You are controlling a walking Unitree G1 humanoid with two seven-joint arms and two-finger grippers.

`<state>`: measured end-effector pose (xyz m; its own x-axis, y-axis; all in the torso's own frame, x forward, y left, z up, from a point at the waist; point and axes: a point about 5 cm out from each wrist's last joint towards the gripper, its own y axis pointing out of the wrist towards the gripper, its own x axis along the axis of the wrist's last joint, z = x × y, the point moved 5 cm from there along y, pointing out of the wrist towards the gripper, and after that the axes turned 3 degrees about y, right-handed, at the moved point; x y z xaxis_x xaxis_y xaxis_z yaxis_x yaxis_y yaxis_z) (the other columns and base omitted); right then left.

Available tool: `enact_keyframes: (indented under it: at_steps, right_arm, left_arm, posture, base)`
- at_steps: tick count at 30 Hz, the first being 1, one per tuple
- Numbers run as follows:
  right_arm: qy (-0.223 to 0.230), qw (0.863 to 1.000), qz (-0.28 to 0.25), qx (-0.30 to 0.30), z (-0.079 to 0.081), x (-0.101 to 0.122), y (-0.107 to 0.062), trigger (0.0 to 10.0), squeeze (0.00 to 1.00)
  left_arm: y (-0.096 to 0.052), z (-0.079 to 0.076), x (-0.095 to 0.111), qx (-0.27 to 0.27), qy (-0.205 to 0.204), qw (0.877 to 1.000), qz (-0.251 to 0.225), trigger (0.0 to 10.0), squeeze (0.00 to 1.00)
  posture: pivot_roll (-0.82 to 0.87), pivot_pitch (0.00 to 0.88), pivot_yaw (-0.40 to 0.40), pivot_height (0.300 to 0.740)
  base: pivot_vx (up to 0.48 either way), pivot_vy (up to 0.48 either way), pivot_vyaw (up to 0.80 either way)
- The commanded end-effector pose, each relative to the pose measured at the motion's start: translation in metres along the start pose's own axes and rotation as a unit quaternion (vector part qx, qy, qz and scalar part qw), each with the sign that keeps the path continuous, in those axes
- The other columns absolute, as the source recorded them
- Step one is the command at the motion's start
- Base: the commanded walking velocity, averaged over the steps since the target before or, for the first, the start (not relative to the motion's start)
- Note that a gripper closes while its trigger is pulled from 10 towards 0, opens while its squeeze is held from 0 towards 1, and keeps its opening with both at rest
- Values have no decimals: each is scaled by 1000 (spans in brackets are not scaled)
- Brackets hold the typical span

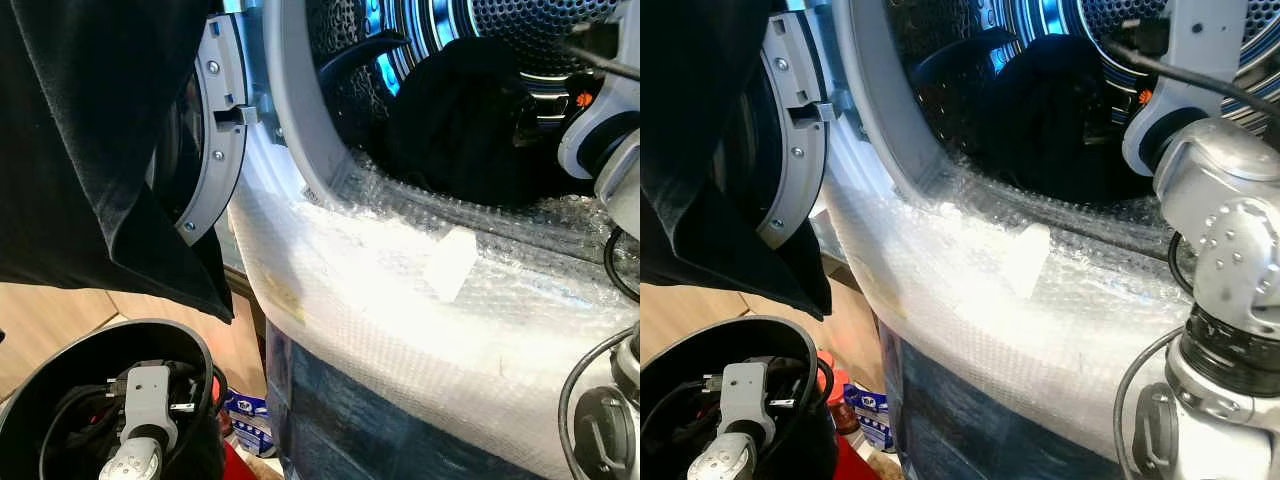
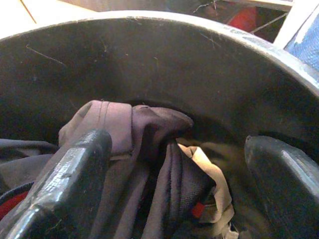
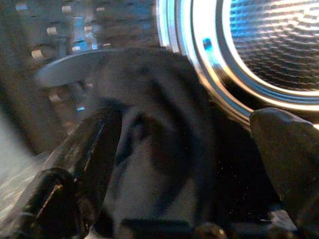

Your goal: Clothes washing

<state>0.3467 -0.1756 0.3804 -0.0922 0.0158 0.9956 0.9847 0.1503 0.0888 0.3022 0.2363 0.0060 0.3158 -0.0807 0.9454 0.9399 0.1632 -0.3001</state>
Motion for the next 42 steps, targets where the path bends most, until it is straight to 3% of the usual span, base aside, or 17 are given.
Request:
enact_keyframes:
  at_steps: [1,7,10,15,17,18,23,24,25,26,27,28,31,32,35,39,42]
  right_arm:
    - [-11,999,2,31,6,0,-12,10000,0]
    - [-29,997,-39,52,11,12,-21,10000,0]
    - [-50,982,-127,131,31,28,-36,10000,0]
    - [-34,967,-152,200,55,25,-45,10000,0]
    - [-7,945,-186,268,74,29,-58,10000,0]
    - [-7,945,-186,268,74,29,-58,10000,0]
    - [87,879,-208,420,103,28,-88,10000,0]
    - [115,858,-208,456,107,27,-95,10000,0]
    - [115,858,-208,456,107,27,-95,10000,0]
    - [132,841,-212,480,110,26,-101,10000,0]
    - [157,802,-217,533,114,22,-117,10000,0]
    - [163,792,-219,546,115,21,-122,10000,0]
    - [202,767,-189,578,116,3,-131,10000,0]
    - [198,766,-137,595,119,-23,-134,10000,0]
    - [189,756,-50,624,127,-62,-146,10000,0]
    - [188,761,34,619,131,-99,-148,10000,0]
    - [161,783,117,589,127,-150,-144,10000,0]
  left_arm:
    - [-6,-7,-22,-14,6,999,43,10000,0]
    - [-5,-6,-22,-14,5,999,43,10000,0]
    - [-5,-5,-22,-13,6,999,43,10000,0]
    - [-4,-3,-20,-8,5,999,36,10000,0]
    - [-3,0,-12,3,3,1000,19,10000,0]
    - [-3,0,-12,3,3,1000,19,10000,0]
    - [0,18,11,46,4,998,-31,10000,0]
    - [0,21,12,52,3,998,-34,10000,0]
    - [0,21,12,52,3,998,-34,10000,0]
    - [0,23,13,55,3,998,-36,10000,0]
    - [0,24,13,58,2,998,-37,10000,0]
    - [0,24,13,59,2,998,-37,10000,0]
    - [0,25,15,67,1,997,-46,10000,0]
    - [-1,31,23,87,-1,994,-64,10000,0]
    - [-3,43,36,116,-7,989,-93,10000,0]
    - [-7,53,46,136,-9,984,-115,10000,0]
    - [-10,59,56,146,-14,980,-136,10000,0]
  posture:
    - [-131,37,19,740]
    - [-126,37,18,740]
    - [-126,32,16,740]
    - [-122,29,15,740]
    - [-114,15,14,740]
    - [-114,15,14,740]
    - [-99,4,9,740]
    - [-99,4,9,740]
    - [-99,4,9,740]
    - [-99,4,9,740]
    - [-93,3,6,740]
    - [-93,3,6,740]
    - [-94,4,6,740]
    - [-85,3,5,740]
    - [-64,3,-3,740]
    - [-64,3,-3,740]
    - [-42,6,-13,740]
  base:
    - [0,0,0]
    - [0,0,0]
    - [0,0,0]
    - [0,0,0]
    - [0,0,0]
    - [0,0,0]
    - [0,0,0]
    - [0,0,0]
    - [0,0,0]
    - [0,0,0]
    - [0,0,0]
    - [0,0,0]
    - [0,0,0]
    - [0,0,0]
    - [0,0,0]
    - [0,0,0]
    - [0,0,0]
